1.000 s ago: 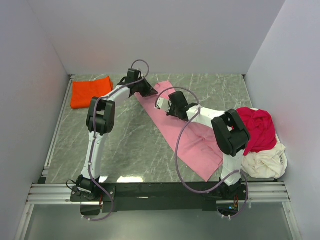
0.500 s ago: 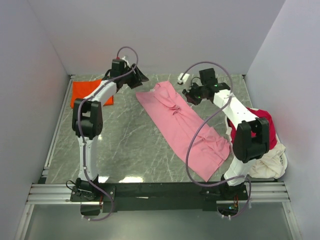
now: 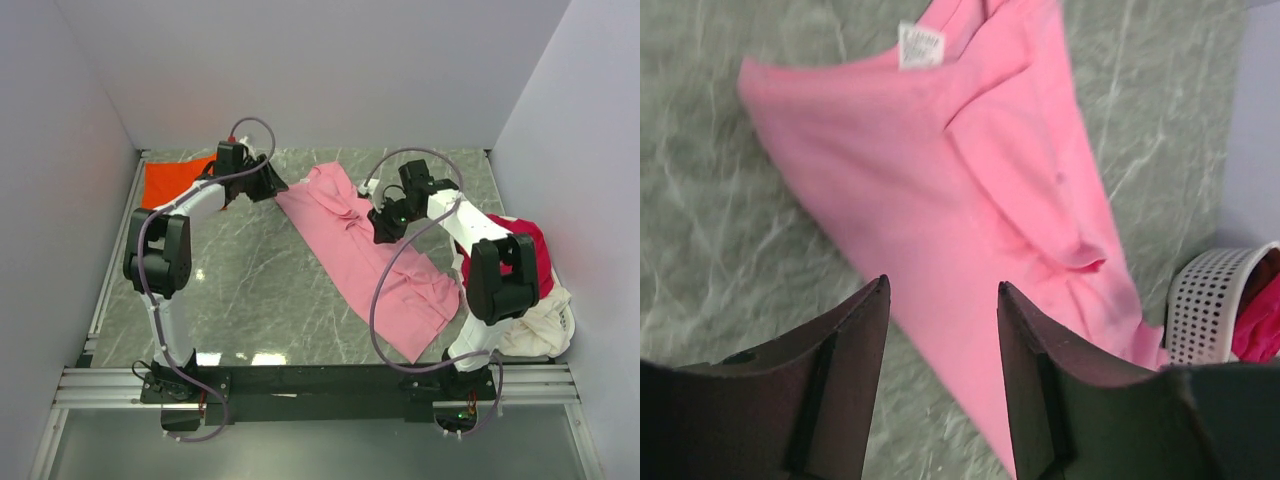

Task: Fold and stack the t-shirts
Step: Fold the tshirt

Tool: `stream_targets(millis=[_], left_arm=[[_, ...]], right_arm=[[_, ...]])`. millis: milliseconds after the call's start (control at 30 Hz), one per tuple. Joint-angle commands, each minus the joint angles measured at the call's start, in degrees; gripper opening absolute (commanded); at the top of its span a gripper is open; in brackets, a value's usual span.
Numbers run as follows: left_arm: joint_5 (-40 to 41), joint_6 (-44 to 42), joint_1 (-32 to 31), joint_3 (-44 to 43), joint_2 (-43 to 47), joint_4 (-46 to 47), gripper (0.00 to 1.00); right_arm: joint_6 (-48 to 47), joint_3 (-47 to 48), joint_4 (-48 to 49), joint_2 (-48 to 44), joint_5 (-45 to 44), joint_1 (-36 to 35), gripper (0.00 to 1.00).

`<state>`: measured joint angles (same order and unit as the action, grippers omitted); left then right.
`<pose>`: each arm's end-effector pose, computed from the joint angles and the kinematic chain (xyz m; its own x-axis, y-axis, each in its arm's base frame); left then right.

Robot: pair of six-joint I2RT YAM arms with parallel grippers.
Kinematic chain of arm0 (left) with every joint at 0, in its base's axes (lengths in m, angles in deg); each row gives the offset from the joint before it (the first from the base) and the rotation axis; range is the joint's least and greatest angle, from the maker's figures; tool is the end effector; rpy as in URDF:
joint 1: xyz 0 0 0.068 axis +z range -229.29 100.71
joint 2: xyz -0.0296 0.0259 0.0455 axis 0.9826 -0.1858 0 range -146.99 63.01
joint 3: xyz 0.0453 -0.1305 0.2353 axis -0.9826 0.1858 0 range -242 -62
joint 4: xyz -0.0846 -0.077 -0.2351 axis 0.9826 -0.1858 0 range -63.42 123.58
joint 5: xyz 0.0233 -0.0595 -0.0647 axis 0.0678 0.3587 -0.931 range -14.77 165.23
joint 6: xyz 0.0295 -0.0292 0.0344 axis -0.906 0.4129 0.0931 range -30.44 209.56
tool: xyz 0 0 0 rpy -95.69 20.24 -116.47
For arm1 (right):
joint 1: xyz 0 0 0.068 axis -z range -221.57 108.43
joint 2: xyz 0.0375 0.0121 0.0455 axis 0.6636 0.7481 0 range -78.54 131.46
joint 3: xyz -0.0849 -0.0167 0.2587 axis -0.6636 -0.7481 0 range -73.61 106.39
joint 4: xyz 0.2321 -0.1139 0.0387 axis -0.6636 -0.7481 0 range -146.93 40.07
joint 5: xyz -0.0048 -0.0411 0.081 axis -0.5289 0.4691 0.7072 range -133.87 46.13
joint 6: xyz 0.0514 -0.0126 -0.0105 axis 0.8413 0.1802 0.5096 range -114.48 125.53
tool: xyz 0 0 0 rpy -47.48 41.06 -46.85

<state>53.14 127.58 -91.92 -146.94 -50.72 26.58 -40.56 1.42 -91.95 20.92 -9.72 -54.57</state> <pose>0.4426 -0.1129 0.2273 -0.7576 -0.4151 -0.5037 0.0427 0.7386 -0.6728 0.3391 0.0988 0.2323 -0.3283 -0.6875 -0.6478 -0.9241 0.3759 0.0694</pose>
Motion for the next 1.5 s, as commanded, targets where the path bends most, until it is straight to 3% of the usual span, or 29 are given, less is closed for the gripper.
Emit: stream_targets(millis=[0, 300, 600, 1033, 1167, 1300, 1467], left_arm=[[-1.72, -1.46, -0.21, 0.75, 1.15, 3.13, 0.53], [-7.88, 0.82, -3.20, -14.08, -11.49, 2.17, 0.51], [-11.58, 6.98, -4.95, -27.27, -23.89, 1.64, 0.34], [-10.87, 9.70, -5.22, -31.77, -30.14, 0.24, 0.30], [-10.78, 9.53, -5.22, -31.51, -30.67, -0.11, 0.30], [-10.35, 9.44, -5.22, -31.60, -30.94, -0.73, 0.29], [-9.29, 10.06, -5.22, -32.30, -31.55, -1.87, 0.28]], right_arm=[[3.54, 7.30, 2.47, 3.53, 1.35, 0.51, 0.31], [0.13, 22.08, 1.68, 16.11, -1.63, -1.94, 0.32], [-8.32, 25.52, -1.49, 19.98, -1.89, -3.97, 0.32], [-10.87, 33.08, -4.73, 26.57, -4.00, -4.85, 0.32], [-12.18, 33.00, -6.50, 27.11, -3.57, -5.20, 0.25], [-13.32, 29.22, -5.27, 24.12, -2.16, -5.46, 0.00], [-15.79, 25.44, -5.62, 20.34, -1.37, -5.81, 0.00]])
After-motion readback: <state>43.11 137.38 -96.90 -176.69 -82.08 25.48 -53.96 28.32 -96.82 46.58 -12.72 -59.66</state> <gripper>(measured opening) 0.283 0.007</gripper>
